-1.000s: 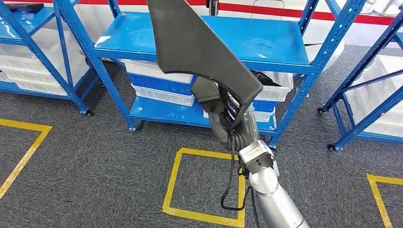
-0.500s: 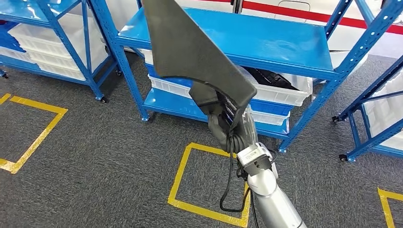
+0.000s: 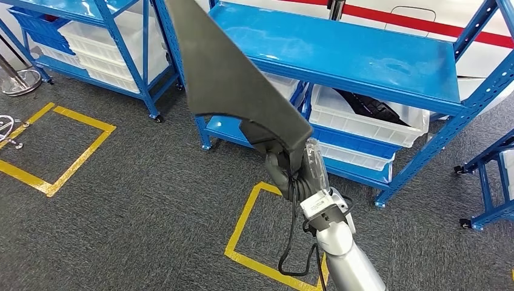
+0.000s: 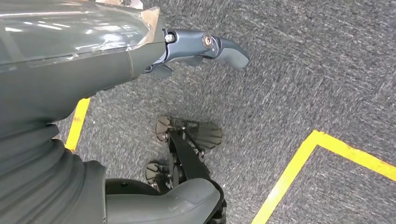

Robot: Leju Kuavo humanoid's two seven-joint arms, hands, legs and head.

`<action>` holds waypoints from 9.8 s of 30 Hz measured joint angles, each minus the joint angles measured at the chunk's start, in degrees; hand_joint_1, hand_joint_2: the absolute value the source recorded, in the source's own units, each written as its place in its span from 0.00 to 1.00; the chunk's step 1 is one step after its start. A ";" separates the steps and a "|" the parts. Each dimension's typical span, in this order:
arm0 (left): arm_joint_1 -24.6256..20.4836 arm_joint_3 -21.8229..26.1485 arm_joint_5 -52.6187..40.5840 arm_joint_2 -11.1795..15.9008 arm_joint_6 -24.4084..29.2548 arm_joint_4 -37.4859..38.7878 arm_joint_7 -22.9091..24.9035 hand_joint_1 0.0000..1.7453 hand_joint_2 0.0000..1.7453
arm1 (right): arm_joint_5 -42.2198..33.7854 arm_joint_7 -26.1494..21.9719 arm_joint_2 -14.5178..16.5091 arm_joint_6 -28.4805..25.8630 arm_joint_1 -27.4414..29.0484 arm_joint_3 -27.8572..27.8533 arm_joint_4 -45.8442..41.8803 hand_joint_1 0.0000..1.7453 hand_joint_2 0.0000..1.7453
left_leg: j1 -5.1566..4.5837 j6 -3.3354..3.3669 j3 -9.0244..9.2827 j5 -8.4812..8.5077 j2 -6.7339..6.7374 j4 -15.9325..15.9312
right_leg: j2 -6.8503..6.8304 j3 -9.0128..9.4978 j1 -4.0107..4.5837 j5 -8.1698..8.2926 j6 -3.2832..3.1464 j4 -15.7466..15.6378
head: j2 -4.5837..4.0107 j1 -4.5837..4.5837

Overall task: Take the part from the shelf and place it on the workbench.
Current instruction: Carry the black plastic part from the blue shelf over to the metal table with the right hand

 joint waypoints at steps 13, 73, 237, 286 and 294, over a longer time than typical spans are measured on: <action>-0.83 -0.36 -0.70 0.25 -2.55 0.01 0.53 0.00 1.00 | 0.23 -2.69 0.20 1.08 1.27 -0.25 -1.09 1.00 1.00 | -0.87 0.97 1.23 -1.46 6.79 0.22 | -5.78 0.05 1.37 0.08 -1.11 -0.37 | 0.00 -0.43; -0.62 -3.03 -1.68 0.55 -1.94 0.14 9.45 0.00 1.00 | 2.25 -1.90 1.42 3.55 10.66 -6.87 -5.82 1.00 1.00 | -0.18 0.04 -0.94 -1.62 6.89 3.09 | -5.60 -0.25 0.20 -0.75 -0.40 0.61 | 0.00 -0.37; 0.40 -2.66 2.10 1.11 6.77 0.49 3.60 0.00 1.00 | -2.69 -6.44 0.75 2.40 10.84 -8.15 -3.60 1.00 1.00 | -0.60 2.60 2.27 -0.84 1.82 -1.48 | -1.68 -8.67 0.20 -5.92 0.37 15.89 | 0.00 0.31; 0.61 -2.75 2.25 0.69 8.14 0.44 4.19 0.00 1.00 | -4.39 -5.86 1.49 -0.10 10.66 -9.02 -3.05 1.00 1.00 | -0.27 0.97 2.02 -1.53 -0.12 -0.75 | -0.06 -2.39 0.40 1.59 0.43 0.27 | 0.00 0.45; 0.62 -2.75 2.27 0.68 8.17 0.44 4.40 0.00 1.00 | -4.51 -5.85 1.65 -0.11 10.82 -9.15 -3.05 1.00 1.00 | -0.34 0.61 2.01 -1.63 -0.09 -0.75 | -0.05 -2.39 0.42 1.57 0.43 0.28 | 0.00 0.46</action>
